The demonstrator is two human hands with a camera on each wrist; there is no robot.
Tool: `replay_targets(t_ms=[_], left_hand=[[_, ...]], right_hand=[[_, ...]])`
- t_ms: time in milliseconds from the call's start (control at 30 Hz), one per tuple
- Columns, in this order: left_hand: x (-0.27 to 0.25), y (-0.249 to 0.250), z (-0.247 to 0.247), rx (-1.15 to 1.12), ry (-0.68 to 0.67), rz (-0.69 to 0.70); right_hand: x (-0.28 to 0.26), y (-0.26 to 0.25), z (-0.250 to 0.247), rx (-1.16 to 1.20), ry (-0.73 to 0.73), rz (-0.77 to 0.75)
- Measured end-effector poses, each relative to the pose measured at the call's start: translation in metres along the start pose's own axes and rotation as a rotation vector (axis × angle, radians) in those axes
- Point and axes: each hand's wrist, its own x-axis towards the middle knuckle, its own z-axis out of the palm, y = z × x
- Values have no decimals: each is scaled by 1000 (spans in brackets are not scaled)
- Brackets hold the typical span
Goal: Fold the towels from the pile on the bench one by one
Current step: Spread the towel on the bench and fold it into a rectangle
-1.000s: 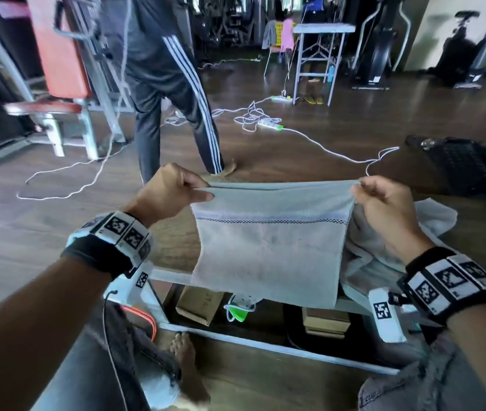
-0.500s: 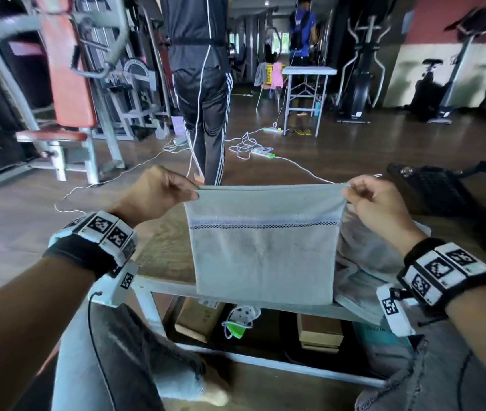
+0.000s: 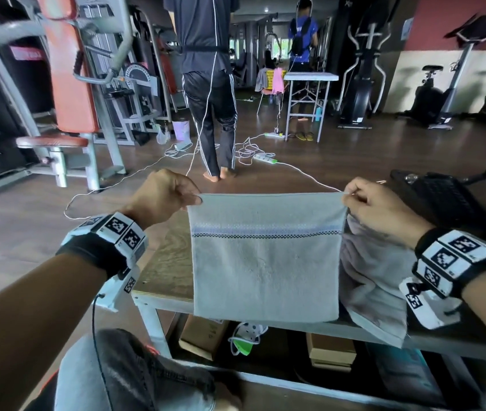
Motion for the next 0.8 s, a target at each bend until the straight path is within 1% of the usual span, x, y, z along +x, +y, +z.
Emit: replay_targets(t_ms=[67, 167, 267, 333, 400, 467, 533, 567, 633, 667, 700, 733, 800], left_hand=[[17, 1, 1, 49, 41, -38], [45, 4, -1, 138, 65, -21], [63, 11, -9, 149, 145, -11], [64, 13, -13, 90, 210, -11], [54, 10, -11, 31, 244, 16], [32, -2, 0, -13, 210, 14], [2, -24, 17, -60, 116, 34], [-16, -35, 26, -89, 56, 51], [-50, -53, 46, -131, -56, 56], [-65, -61, 56, -133, -112, 14], [-78, -69, 65, -139, -172, -58], [-89, -75, 72, -131, -239, -124], [-105, -86, 83, -91, -360, -191]], right_hand=[[18, -6, 3, 7, 7, 22], [43, -15, 4, 70, 91, 58], [62, -15, -1, 131, 185, 9], [65, -12, -2, 154, 259, -25], [58, -7, 2, 177, 309, -44], [41, 4, 13, 203, 296, -34], [18, 26, 31, 187, 223, 6], [4, 37, 41, 178, 158, 21], [-20, 61, 60, 171, -39, 75], [-31, 72, 67, 171, -166, 124], [-40, 79, 73, 162, -291, 182], [-48, 87, 77, 160, -393, 233], [-57, 95, 82, 131, -555, 291]])
